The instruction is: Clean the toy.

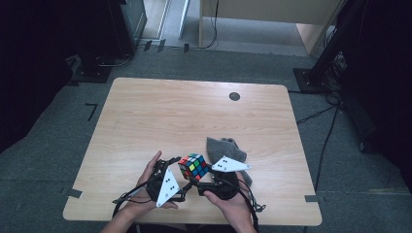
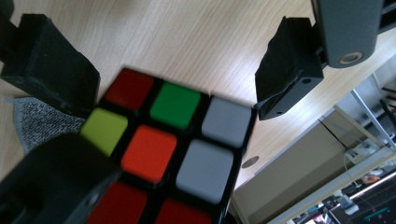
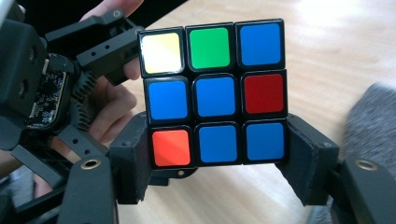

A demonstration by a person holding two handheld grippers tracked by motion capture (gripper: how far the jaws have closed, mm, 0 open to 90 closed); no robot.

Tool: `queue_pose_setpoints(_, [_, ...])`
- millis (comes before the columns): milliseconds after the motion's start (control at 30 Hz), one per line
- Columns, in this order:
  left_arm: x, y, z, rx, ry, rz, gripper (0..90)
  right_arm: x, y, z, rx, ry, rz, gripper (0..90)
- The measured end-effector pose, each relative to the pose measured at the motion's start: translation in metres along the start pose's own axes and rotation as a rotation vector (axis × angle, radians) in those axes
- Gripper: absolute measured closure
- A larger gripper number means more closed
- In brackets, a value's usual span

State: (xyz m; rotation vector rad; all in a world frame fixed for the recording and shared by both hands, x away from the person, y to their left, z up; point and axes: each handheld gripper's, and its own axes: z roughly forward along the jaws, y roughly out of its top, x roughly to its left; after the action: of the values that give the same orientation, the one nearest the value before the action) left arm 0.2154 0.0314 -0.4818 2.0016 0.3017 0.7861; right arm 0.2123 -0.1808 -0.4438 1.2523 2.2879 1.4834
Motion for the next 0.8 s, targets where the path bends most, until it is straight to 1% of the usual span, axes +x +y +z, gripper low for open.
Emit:
queue_pose_setpoints(33, [-0.001, 0.0, 0.0, 0.003, 0.002, 0.005, 15.9, -0.001, 0.0, 0.002, 0.027, 0.024, 0.023, 34.1])
queue_pose_setpoints(67, [-0.001, -0.001, 0.001, 0.004, 0.001, 0.009, 15.9, -0.001, 0.0, 0.002, 0.027, 0.024, 0.023, 34.1])
queue_pose_setpoints(100, [-0.002, -0.001, 0.001, 0.006, 0.006, 0.018, 21.8, -0.002, -0.001, 0.003, 0.044, 0.043, 0.036, 34.1])
queue_pose_setpoints(133, [-0.003, -0.001, 0.0, 0.0, 0.01, 0.032, 21.8, -0.002, -0.001, 0.003, 0.044, 0.043, 0.036, 34.1])
queue_pose_setpoints(167, [-0.004, -0.001, 0.0, -0.004, 0.008, 0.043, 26.1, -0.004, -0.001, 0.004, 0.055, 0.05, 0.047, 34.0])
queue_pose_setpoints(200, [-0.005, -0.001, 0.0, -0.008, 0.008, 0.054, 28.6, -0.005, -0.001, 0.005, 0.066, 0.062, 0.061, 34.0])
queue_pose_setpoints(233, [-0.006, -0.001, -0.001, -0.009, 0.013, 0.057, 30.7, -0.006, -0.001, 0.004, 0.063, 0.066, 0.065, 34.0])
queue_pose_setpoints(333, [-0.005, -0.001, -0.001, -0.01, -0.003, 0.042, 31.4, -0.01, -0.001, 0.004, 0.058, 0.087, 0.085, 33.6])
queue_pose_setpoints(400, [-0.002, -0.003, 0.0, 0.002, 0.003, 0.022, 31.6, -0.011, -0.001, 0.002, 0.038, 0.097, 0.079, 28.6])
queue_pose_setpoints(467, [0.004, -0.006, 0.0, 0.014, 0.007, -0.027, 31.7, -0.015, 0.001, -0.001, 0.024, 0.126, 0.095, 22.7])
queue_pose_setpoints(567, [0.018, -0.011, -0.002, 0.017, 0.007, -0.12, 31.8, -0.021, 0.003, -0.012, -0.035, 0.131, 0.089, 19.7])
queue_pose_setpoints(633, [0.028, -0.014, -0.005, 0.02, 0.0, -0.185, 31.8, -0.029, 0.005, -0.02, -0.089, 0.126, 0.092, 19.4])
queue_pose_setpoints(700, [0.036, -0.017, -0.008, 0.015, -0.023, -0.25, 31.8, -0.039, 0.004, -0.029, -0.158, 0.124, 0.103, 20.2])
queue_pose_setpoints(733, [0.039, -0.018, -0.01, 0.014, -0.03, -0.271, 31.8, -0.045, 0.003, -0.032, -0.183, 0.121, 0.119, 20.5])
queue_pose_setpoints(767, [0.042, -0.018, -0.011, 0.014, -0.033, -0.284, 31.8, -0.051, 0.001, -0.034, -0.195, 0.104, 0.131, 20.5])
queue_pose_setpoints(800, [0.044, -0.018, -0.012, 0.011, -0.04, -0.299, 31.8, -0.057, -0.001, -0.034, -0.199, 0.064, 0.132, 20.7])
